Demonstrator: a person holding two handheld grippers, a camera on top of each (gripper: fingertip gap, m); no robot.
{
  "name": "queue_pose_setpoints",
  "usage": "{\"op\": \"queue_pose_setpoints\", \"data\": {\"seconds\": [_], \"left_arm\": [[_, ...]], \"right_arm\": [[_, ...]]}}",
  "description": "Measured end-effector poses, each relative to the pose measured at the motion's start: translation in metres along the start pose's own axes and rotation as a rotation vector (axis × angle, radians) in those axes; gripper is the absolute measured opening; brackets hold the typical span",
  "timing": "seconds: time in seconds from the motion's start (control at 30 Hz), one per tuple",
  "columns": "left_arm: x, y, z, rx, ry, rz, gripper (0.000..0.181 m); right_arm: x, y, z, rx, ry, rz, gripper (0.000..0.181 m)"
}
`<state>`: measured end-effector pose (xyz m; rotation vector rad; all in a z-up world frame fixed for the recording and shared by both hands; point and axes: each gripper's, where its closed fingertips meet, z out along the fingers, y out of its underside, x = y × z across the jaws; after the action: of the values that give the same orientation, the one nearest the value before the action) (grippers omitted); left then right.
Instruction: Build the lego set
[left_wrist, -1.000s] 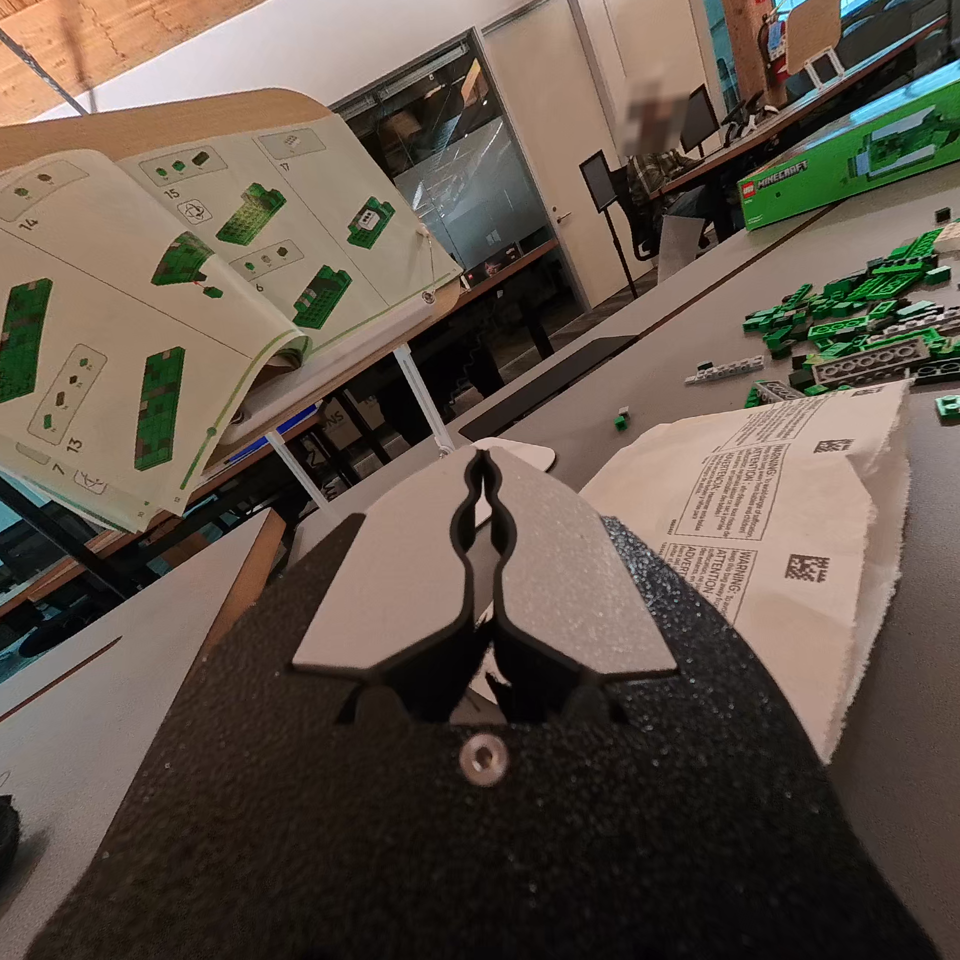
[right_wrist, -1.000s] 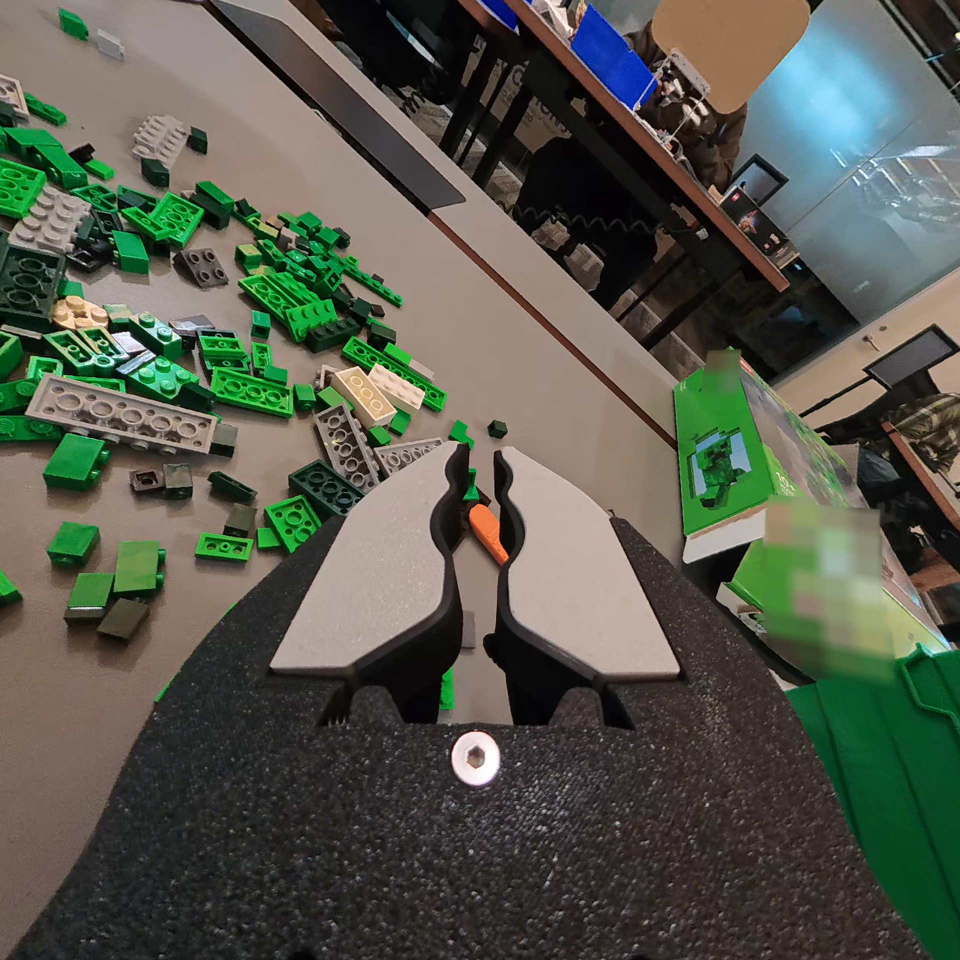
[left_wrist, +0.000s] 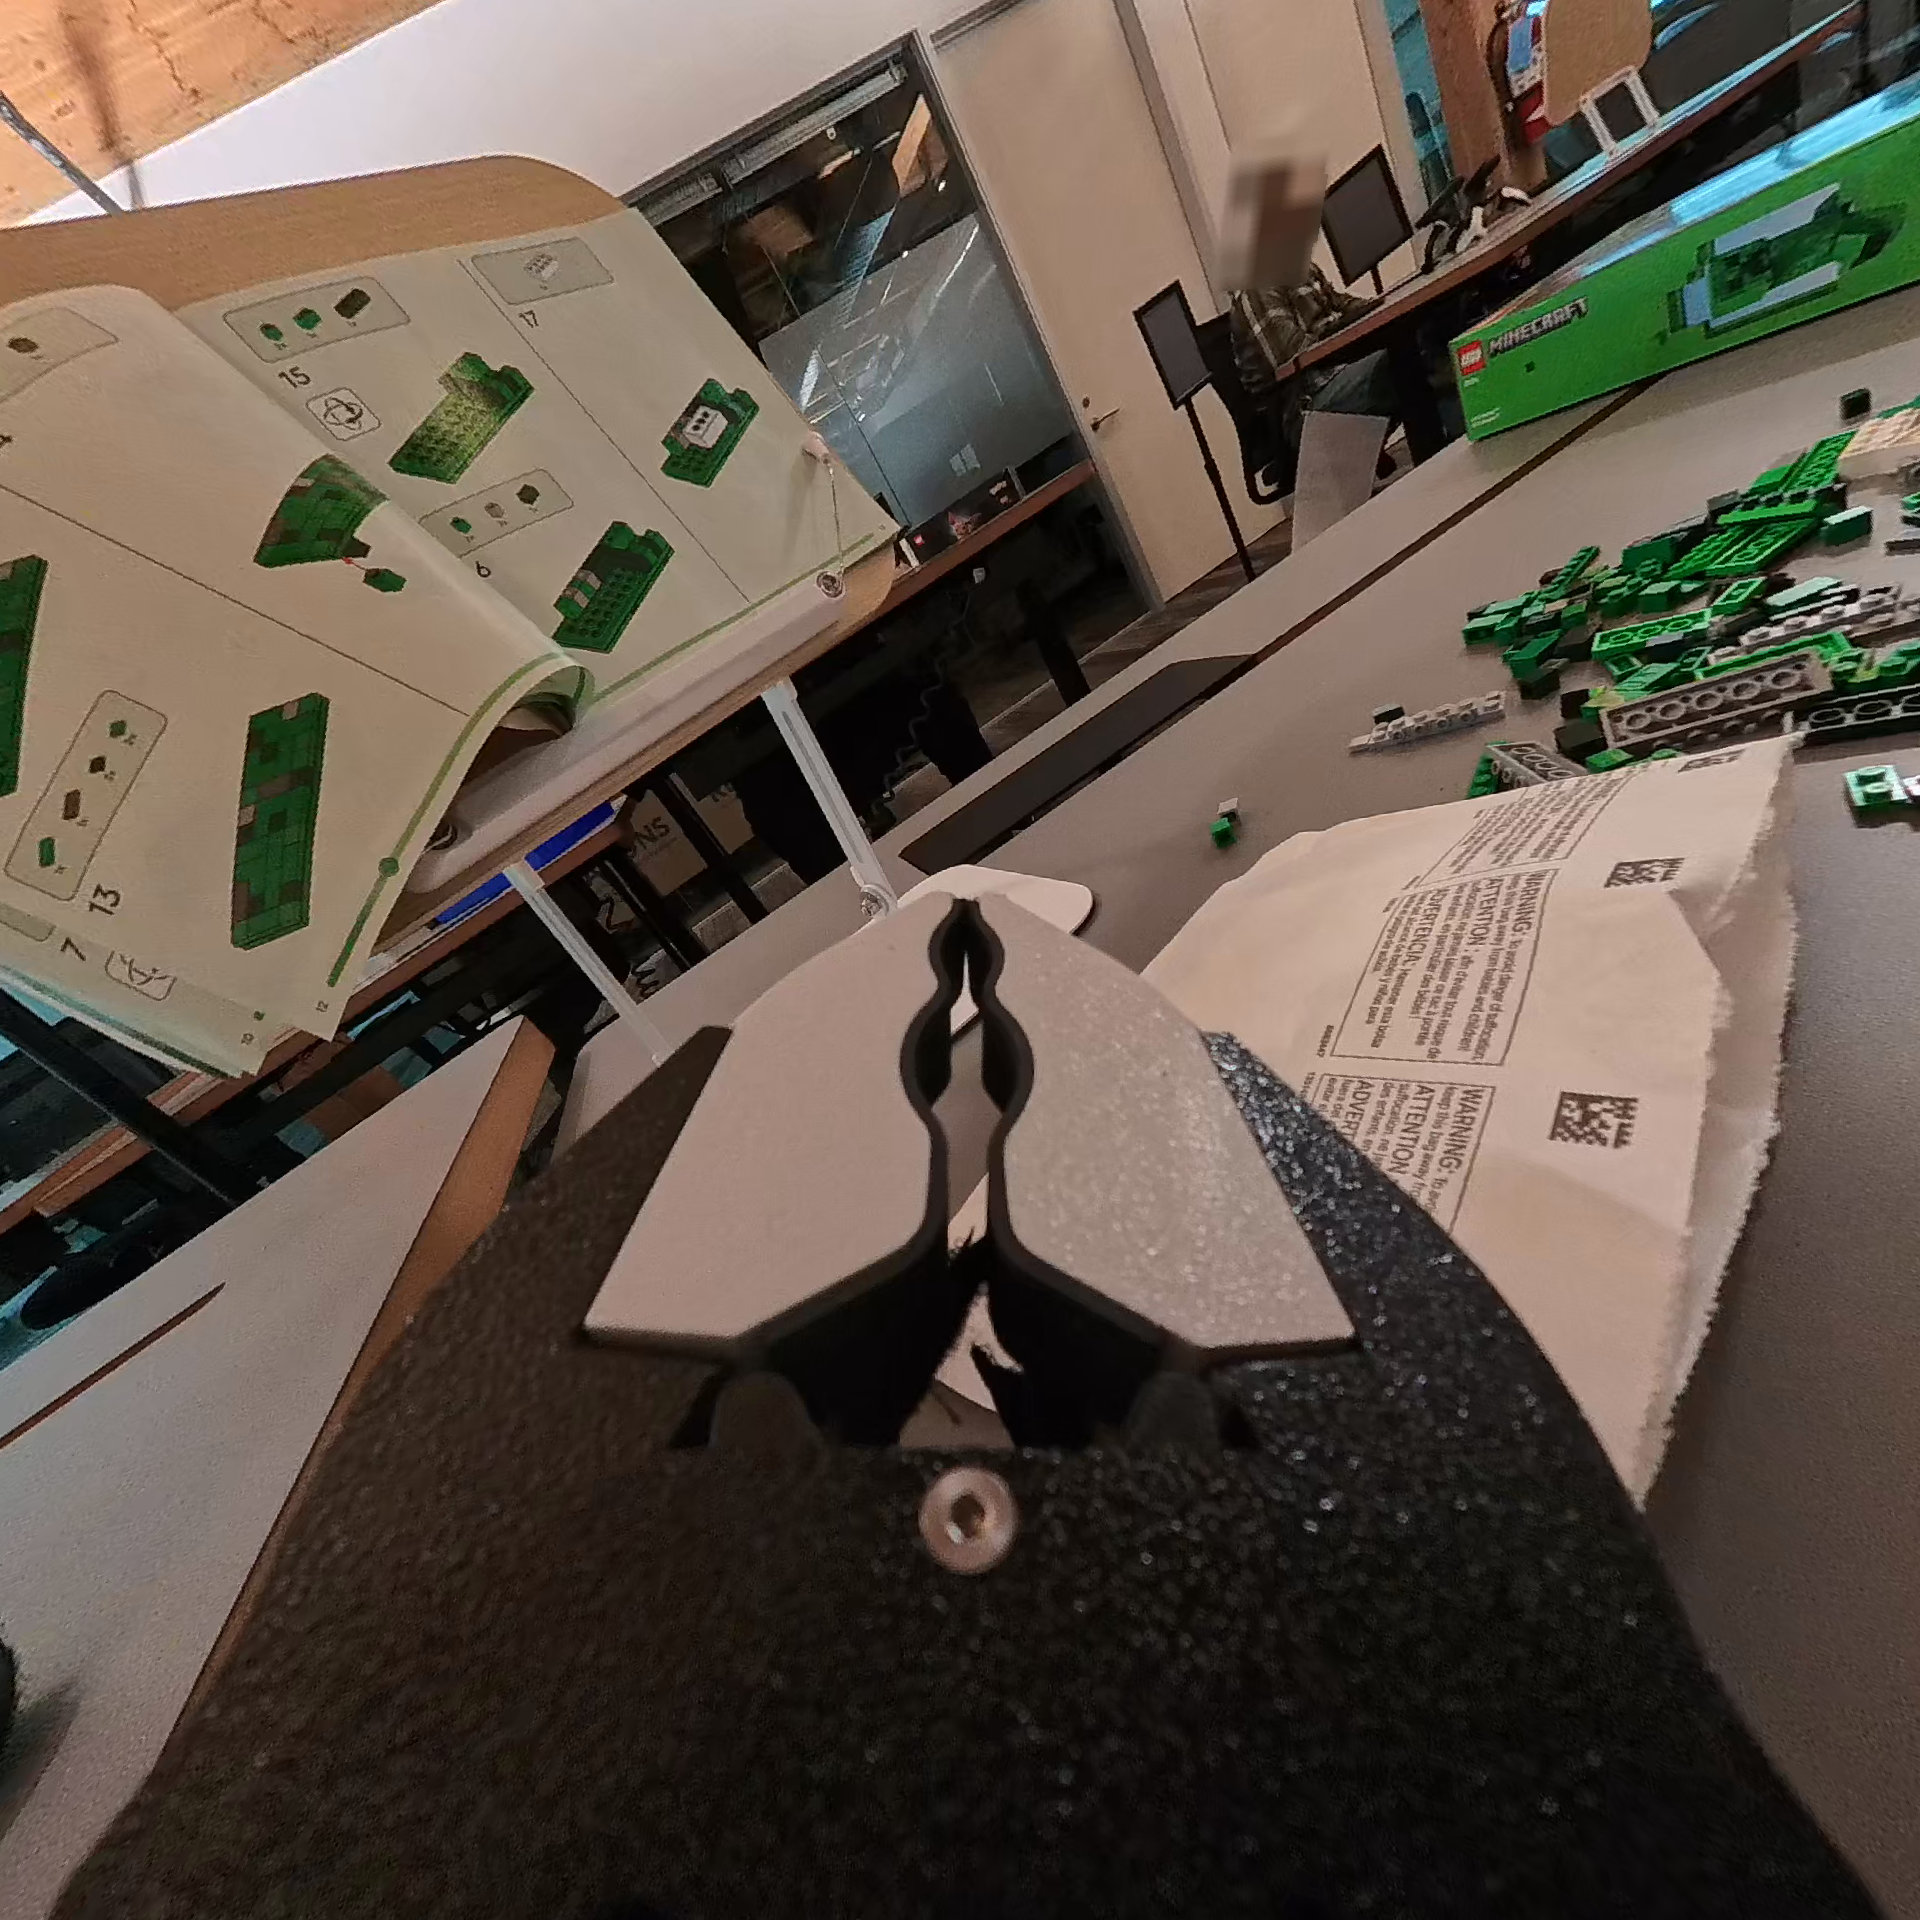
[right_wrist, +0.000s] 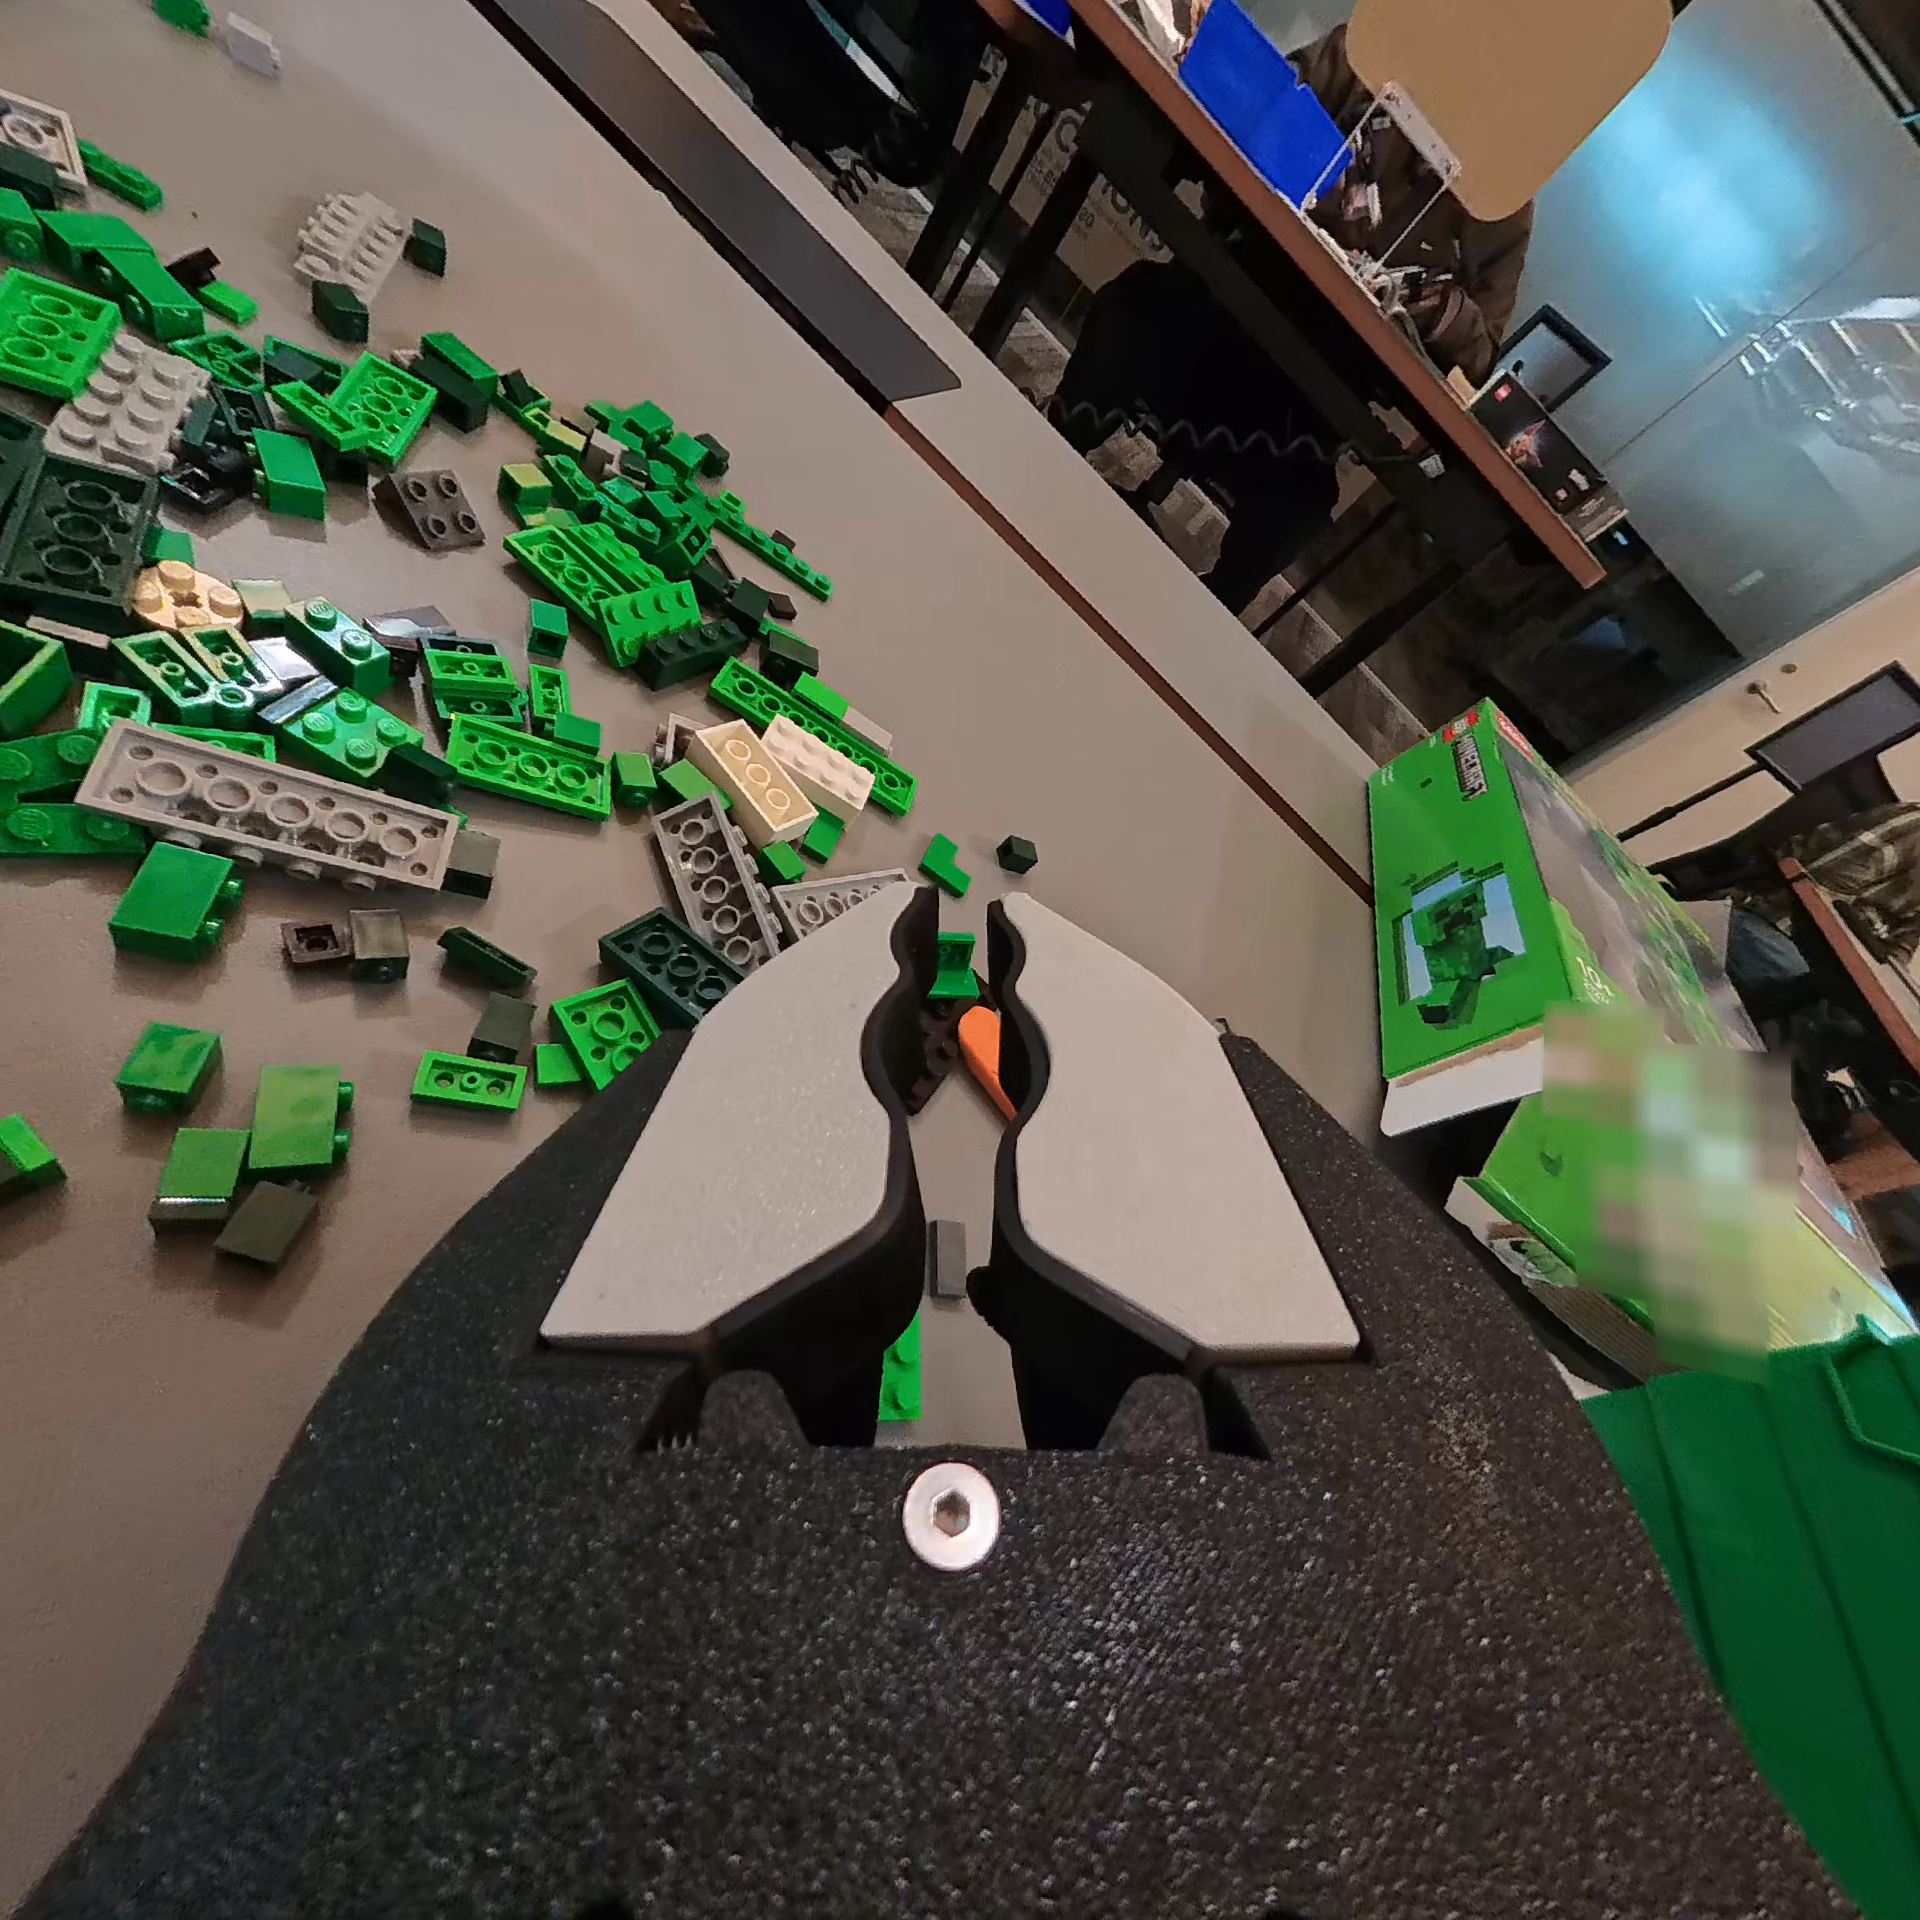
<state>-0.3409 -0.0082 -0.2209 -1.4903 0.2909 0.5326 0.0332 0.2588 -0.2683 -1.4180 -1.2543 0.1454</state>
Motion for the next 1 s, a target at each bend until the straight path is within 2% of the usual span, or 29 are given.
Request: {"op": "queue_pose_setpoints", "data": {"seconds": [0.83,0.93,1.0], "left_arm": [[0.000,0.000,0.000,-0.001,0.004,0.000,0.000],[0.001,0.000,0.000,-0.001,0.007,0.000,0.000],[0.000,-0.001,0.000,-0.001,0.006,0.002,0.000]], "right_arm": [[-0.005,-0.001,0.001,0.003,-0.021,-0.009,0.009],[-0.012,-0.008,0.001,0.056,-0.073,-0.012,0.011],[-0.025,-0.016,0.003,0.118,-0.191,0.035,0.014]]}}
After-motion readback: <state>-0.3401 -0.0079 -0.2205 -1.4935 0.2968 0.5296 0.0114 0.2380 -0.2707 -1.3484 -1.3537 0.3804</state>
